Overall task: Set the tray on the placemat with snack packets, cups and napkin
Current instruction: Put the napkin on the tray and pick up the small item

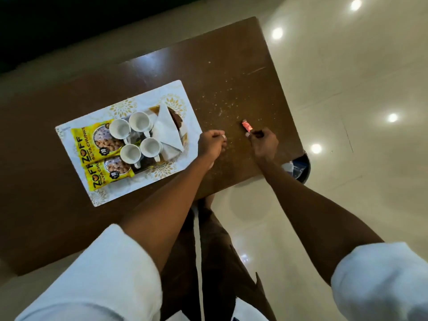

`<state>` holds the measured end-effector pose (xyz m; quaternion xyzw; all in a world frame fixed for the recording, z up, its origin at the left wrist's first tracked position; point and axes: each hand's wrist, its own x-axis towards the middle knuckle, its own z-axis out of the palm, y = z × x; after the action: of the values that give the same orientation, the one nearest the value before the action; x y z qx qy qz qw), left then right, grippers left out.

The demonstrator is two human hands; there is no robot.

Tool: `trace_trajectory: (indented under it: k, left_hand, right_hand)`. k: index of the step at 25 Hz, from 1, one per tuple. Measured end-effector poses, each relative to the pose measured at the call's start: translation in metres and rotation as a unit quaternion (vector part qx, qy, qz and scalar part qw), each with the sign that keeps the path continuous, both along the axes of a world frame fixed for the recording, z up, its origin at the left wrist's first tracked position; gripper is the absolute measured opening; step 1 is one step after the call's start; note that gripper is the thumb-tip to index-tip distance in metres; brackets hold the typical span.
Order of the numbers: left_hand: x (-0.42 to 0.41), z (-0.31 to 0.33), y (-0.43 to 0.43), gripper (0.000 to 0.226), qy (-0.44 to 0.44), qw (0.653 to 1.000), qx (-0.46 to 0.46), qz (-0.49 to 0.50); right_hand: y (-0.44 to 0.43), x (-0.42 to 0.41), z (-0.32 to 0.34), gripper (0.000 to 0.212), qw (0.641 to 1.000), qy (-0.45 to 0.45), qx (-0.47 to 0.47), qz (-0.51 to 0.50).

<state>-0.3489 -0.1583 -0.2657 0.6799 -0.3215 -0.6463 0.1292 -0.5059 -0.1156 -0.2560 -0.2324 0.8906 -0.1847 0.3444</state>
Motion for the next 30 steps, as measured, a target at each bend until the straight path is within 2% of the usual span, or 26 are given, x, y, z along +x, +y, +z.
trace_trajectory:
  k: [6, 10, 16, 18, 23, 30]
  left_hand:
    - [-0.078, -0.026, -0.015, 0.032, -0.034, 0.999, 0.009, -0.023]
    - [-0.094, -0.051, -0.011, 0.034, -0.088, 0.995, 0.04, 0.003]
    - [-0.095, -0.056, -0.007, 0.035, -0.047, 0.998, 0.049, -0.002]
    - [-0.091, -0.051, -0.007, 0.035, -0.036, 0.998, 0.041, -0.014]
    - [-0.052, -0.043, -0.004, 0.033, -0.072, 0.997, 0.016, 0.004]
    - [0.037, -0.039, -0.013, 0.034, -0.177, 0.981, -0.069, -0.044]
  right_hand:
    - [-0.015, -0.048, -0.029, 0.025, 0.999, 0.002, -0.031, -0.044]
    - [-0.022, -0.055, -0.057, 0.024, 0.999, -0.038, -0.017, 0.005]
    - [-0.021, -0.052, -0.072, 0.023, 0.997, -0.062, -0.006, 0.05]
    - [-0.022, -0.045, -0.072, 0.023, 0.996, -0.062, -0.001, 0.068]
    - [-0.029, -0.013, -0.071, 0.027, 0.989, -0.088, -0.005, 0.118]
    - [-0.054, 0.09, -0.068, 0.029, 0.974, -0.113, -0.022, 0.193]
